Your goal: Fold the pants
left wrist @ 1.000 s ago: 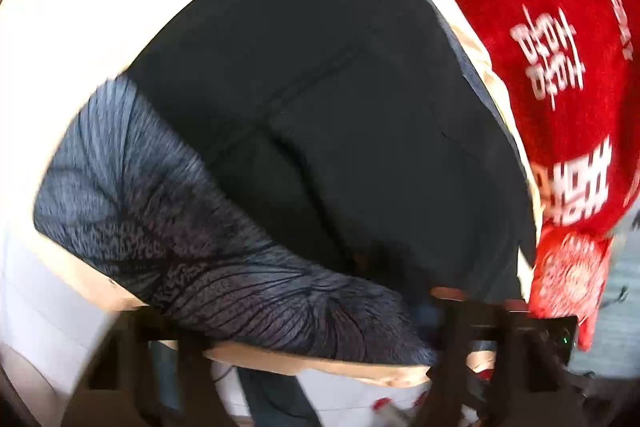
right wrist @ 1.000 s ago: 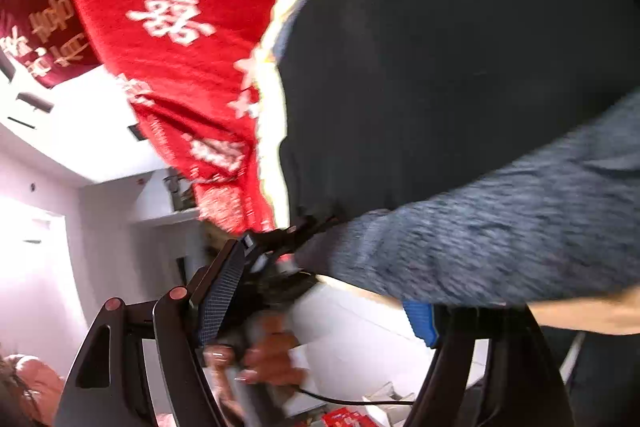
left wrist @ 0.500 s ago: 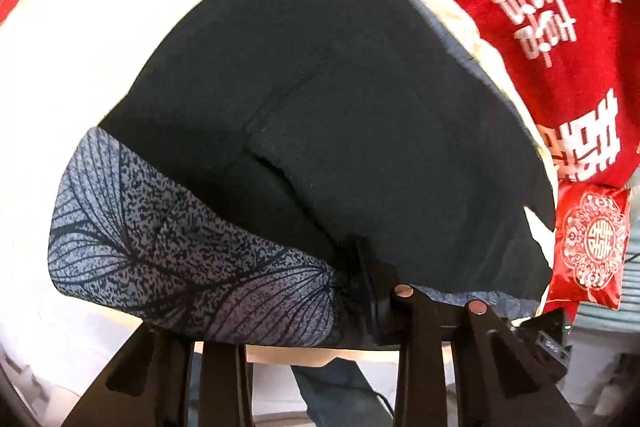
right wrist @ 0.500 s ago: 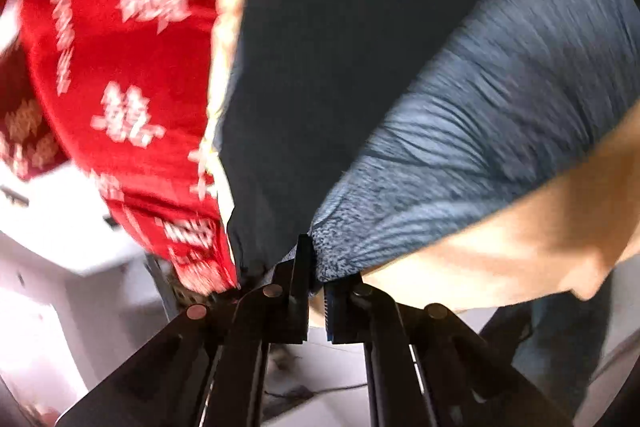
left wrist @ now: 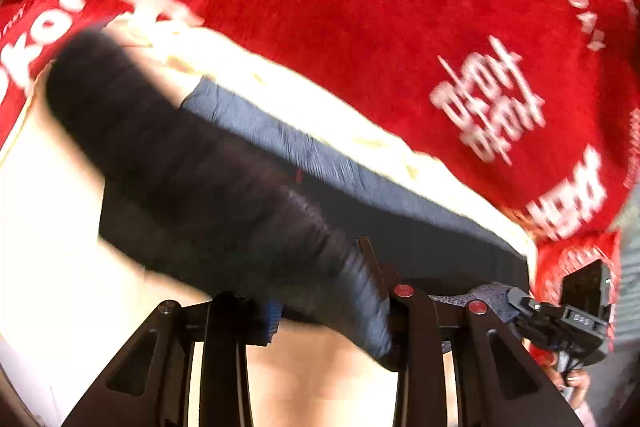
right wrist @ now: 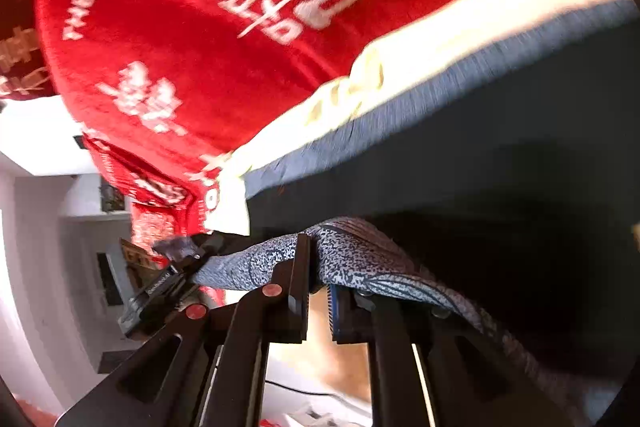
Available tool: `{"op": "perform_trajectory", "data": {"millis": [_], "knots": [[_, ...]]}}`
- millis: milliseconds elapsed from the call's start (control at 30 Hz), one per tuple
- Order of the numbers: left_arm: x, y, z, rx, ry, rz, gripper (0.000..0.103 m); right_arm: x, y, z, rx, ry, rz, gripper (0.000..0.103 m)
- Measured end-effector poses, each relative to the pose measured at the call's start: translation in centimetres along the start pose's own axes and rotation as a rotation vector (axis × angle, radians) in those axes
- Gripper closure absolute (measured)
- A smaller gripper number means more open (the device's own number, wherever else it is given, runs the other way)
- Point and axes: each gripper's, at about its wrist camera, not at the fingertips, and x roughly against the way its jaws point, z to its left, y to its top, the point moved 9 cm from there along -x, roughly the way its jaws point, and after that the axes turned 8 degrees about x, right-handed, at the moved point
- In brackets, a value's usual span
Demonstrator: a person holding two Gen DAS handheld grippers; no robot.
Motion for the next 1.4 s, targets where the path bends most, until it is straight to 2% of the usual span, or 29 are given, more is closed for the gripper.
{"op": "perform_trajectory", "data": {"millis": [100,133,233,367,400,433,467,500,533,600,667,733,800,867,900,933,1067,1133,1233,1400], "knots": [[-3.7,3.3,0.2,-0.005,0.091,-0.019,0.066,-3.1,3.2,-2.3,0.026,-0.053,0.040,0.093],[-4.7,4.0,0.5,-0.002,0.116,-0.019,0.060,-4.4,4.1,-3.2,0.033,-0.083,0.056,0.093],[-8.1,5.6,1.5,0.019,0.182,-0.004,0.058,-7.0,5.2,-5.6,0.023,-0.127,0.086,0.093],[-8.2,6.1,1.2,0.017,0.199,0.008,0.054,-7.8,5.4,-6.6,-0.002,-0.128,0.104,0.088],[-7.4,6.2,1.0,0.017,0.178,0.004,0.052,-7.6,5.5,-6.4,0.007,-0.122,0.107,0.075],[-6.5,6.3,0.8,0.019,0.153,-0.006,0.048,-7.1,5.4,-5.7,0.037,-0.120,0.108,0.055],[-5.2,6.4,0.7,0.021,0.130,-0.023,0.044,-6.8,5.4,-5.0,0.069,-0.119,0.110,0.046],[-4.1,6.5,0.8,0.020,0.130,-0.043,0.032,-6.2,5.2,-4.2,0.109,-0.136,0.112,0.037],[-2.7,6.6,1.1,0.011,0.155,-0.078,0.025,-5.4,4.9,-3.4,0.155,-0.179,0.101,0.037],[-1.3,6.5,1.2,-0.023,0.194,-0.103,0.025,-4.2,4.2,-1.8,0.230,-0.194,0.089,0.038],[-1.7,5.6,0.9,-0.090,0.231,-0.079,0.025,-4.2,3.3,0.2,0.284,-0.180,0.094,0.045],[-3.3,5.0,0.9,-0.139,0.276,-0.052,0.025,-5.7,2.6,1.2,0.367,-0.227,0.127,0.050],[-6.3,3.9,0.9,-0.159,0.306,-0.010,0.025,-7.7,3.0,0.8,0.418,-0.289,0.147,0.051],[-8.4,3.2,1.5,-0.174,0.396,-0.014,0.025,-9.5,3.5,-0.7,0.421,-0.322,0.163,0.051],[-8.7,3.0,1.4,-0.207,0.432,-0.045,0.022,-10.1,4.0,-1.9,0.426,-0.377,0.164,0.051],[-8.9,2.9,1.3,-0.238,0.460,-0.063,0.013,-10.3,4.5,-2.8,0.425,-0.409,0.161,0.061],[-8.7,2.1,1.3,-0.263,0.497,-0.043,0.013,-7.7,5.5,-3.8,0.309,-0.346,0.096,0.062],[-8.1,1.6,1.4,-0.246,0.504,-0.021,0.013,-5.8,5.2,-3.7,0.288,-0.329,0.071,0.052],[-6.7,0.1,0.5,-0.240,0.494,-0.008,0.013,-1.9,4.1,-3.6,0.247,-0.280,0.018,0.043],[-5.5,-4.1,-2.5,-0.292,0.483,0.029,0.013,3.7,1.2,-4.8,0.171,-0.282,-0.026,0.042]]}}
